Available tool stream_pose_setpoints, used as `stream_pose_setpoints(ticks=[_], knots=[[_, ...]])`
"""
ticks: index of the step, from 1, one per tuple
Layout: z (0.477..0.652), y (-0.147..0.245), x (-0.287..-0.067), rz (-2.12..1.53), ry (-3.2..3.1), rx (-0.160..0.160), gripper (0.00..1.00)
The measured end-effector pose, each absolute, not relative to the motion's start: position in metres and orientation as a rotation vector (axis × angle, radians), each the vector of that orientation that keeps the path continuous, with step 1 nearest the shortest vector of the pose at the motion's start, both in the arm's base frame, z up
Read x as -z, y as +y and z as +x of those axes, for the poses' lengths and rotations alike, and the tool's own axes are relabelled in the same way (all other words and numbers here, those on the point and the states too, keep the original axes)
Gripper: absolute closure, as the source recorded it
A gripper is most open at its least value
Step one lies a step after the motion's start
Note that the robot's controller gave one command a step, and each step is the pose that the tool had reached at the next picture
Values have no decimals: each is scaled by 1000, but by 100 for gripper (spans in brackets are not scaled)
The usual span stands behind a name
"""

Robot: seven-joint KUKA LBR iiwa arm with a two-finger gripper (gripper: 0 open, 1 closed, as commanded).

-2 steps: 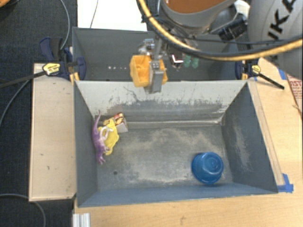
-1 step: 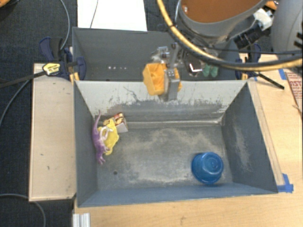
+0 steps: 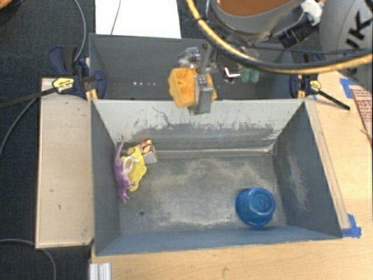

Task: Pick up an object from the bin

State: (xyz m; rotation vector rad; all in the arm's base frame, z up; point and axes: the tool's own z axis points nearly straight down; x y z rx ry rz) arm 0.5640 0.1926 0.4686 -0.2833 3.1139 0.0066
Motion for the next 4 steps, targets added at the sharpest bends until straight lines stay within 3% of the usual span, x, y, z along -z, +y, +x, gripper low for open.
stream_pose_setpoints(ticks=[1, 2, 3, 4], knots=[[587, 214, -466, -266, 3119, -11, 0], [590, 202, -468, -264, 3116, -9, 0], [560, 157, -451, -478, 3088, -9, 0], [549, 133, -457, -608, 3067, -4, 0]])
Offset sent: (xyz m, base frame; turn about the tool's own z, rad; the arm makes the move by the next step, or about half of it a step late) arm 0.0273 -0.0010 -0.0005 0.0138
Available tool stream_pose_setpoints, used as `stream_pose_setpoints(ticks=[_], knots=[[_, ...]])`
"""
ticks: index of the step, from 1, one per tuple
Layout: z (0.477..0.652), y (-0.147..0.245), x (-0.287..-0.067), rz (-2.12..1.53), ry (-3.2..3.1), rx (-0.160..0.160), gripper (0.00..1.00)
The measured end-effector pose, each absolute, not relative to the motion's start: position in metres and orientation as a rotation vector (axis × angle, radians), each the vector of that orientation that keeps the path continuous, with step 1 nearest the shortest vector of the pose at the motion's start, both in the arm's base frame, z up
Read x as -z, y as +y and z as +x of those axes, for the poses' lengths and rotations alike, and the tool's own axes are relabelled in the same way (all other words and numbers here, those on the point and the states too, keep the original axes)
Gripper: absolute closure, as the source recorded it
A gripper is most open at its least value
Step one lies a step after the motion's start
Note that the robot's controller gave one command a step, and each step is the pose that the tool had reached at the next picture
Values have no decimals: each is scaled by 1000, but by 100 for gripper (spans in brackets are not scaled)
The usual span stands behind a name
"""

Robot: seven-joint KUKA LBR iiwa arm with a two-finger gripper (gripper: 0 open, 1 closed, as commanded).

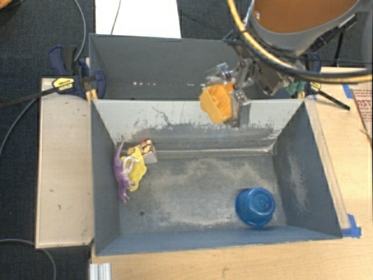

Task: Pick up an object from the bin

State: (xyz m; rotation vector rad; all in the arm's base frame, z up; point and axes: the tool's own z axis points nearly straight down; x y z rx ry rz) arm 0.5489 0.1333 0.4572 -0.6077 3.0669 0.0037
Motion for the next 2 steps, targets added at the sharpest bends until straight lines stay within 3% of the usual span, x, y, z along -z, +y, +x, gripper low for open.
stream_pose_setpoints(ticks=[1, 2], knots=[[570, 154, -469, -536, 3072, -9, 0], [557, 146, -468, -543, 3076, -8, 0]])
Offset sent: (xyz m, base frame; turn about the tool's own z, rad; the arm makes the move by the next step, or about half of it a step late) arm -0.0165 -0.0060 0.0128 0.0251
